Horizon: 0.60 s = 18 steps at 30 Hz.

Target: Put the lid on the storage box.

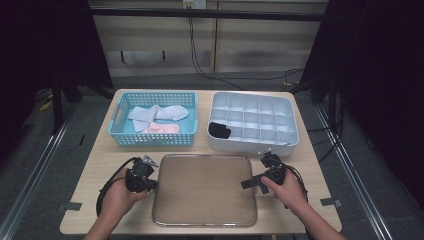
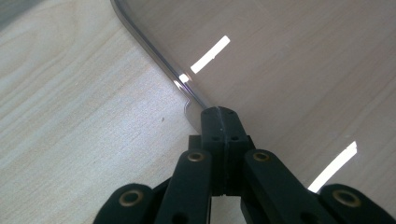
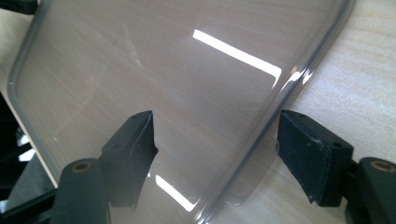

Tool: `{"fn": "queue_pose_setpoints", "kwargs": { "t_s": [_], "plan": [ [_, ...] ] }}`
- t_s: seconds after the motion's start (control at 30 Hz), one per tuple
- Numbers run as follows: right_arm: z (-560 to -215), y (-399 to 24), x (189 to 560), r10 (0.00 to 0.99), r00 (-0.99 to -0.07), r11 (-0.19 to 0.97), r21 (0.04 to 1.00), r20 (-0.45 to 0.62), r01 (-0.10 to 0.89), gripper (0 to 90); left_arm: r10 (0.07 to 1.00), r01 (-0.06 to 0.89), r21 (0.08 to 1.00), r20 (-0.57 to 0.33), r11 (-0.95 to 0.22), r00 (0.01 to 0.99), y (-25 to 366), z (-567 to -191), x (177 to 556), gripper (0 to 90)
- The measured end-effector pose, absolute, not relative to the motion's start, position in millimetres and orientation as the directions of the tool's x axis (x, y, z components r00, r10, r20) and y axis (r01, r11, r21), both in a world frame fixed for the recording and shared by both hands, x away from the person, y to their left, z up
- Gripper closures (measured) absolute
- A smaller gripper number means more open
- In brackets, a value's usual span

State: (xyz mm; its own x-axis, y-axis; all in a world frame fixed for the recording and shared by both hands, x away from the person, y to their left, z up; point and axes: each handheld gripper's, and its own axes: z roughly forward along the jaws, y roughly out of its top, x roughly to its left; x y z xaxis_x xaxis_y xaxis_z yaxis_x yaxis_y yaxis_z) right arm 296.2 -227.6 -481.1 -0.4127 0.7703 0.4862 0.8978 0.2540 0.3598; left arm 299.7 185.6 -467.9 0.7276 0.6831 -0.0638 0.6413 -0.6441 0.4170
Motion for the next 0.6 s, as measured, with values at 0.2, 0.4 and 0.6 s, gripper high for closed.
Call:
{"fn": "queue_pose_setpoints", "kwargs": {
  "t_s": [0.2, 0.4, 0.6],
  "plan": [
    [-480, -227, 297, 0.771, -0.403, 0.249, 0.349, 0.493, 0.903, 27.7, 0.678, 0.633, 0.415, -0.05, -0.654, 0.733, 185, -468, 300, 90.0],
    [-470, -230, 298, 0.759, -0.417, 0.239, 0.381, 0.5, 0.893, 28.4, 0.679, 0.633, 0.417, -0.05, -0.652, 0.733, 186, -468, 299, 90.0],
    [-460, -232, 299, 0.755, -0.418, 0.216, 0.409, 0.506, 0.886, 33.0, 0.684, 0.64, 0.411, -0.05, -0.65, 0.727, 186, -468, 299, 90.0]
  ]
}}
